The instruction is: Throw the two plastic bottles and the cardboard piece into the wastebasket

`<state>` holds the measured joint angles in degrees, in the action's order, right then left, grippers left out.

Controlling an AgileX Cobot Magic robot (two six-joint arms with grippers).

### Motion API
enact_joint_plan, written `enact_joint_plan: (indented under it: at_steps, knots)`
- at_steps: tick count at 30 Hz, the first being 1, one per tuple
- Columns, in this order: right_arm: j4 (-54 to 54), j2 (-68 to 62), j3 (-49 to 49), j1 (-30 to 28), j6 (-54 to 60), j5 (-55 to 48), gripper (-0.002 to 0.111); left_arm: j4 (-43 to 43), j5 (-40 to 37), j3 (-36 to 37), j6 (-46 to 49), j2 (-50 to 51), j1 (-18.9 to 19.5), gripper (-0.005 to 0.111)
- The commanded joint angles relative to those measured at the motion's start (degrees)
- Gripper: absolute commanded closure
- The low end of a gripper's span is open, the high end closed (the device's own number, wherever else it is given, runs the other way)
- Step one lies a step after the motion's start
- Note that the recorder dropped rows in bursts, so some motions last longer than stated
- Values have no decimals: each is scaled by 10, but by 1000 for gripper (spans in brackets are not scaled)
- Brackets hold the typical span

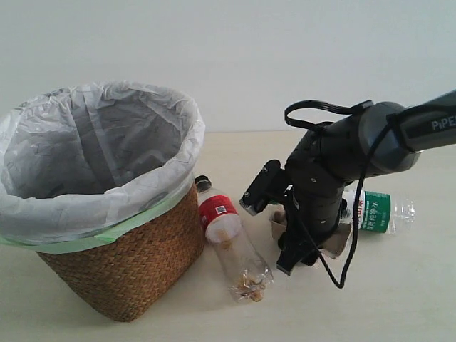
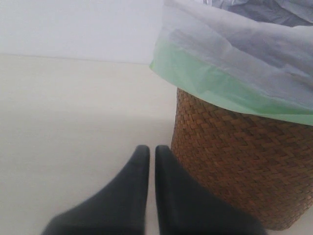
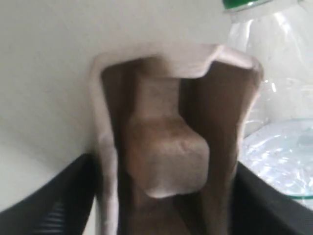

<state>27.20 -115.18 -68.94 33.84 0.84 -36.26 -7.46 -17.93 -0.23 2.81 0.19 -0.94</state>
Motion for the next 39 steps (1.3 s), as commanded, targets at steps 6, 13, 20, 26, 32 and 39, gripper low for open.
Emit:
enact_joint_plan:
  at_steps: [6, 13, 20, 26, 32, 39]
  knots:
    - [-11, 0, 2, -2, -8, -52, 103, 2, 2, 2, -3, -2, 0, 103]
    - [-62, 46, 2, -1, -22, -87, 103, 2, 2, 2, -3, -2, 0, 103]
    - [-161, 158, 3, -1, -22, -138, 103, 2, 2, 2, -3, -2, 0, 103]
    - [-178, 274, 100, -1, -45, -82, 103, 2, 2, 2, -3, -2, 0, 103]
    - [-161, 346, 188, -2, -97, -50, 103, 2, 2, 2, -3, -2, 0, 103]
    - [-102, 381, 193, -40, -154, -77, 103, 2, 2, 2, -3, -2, 0, 103]
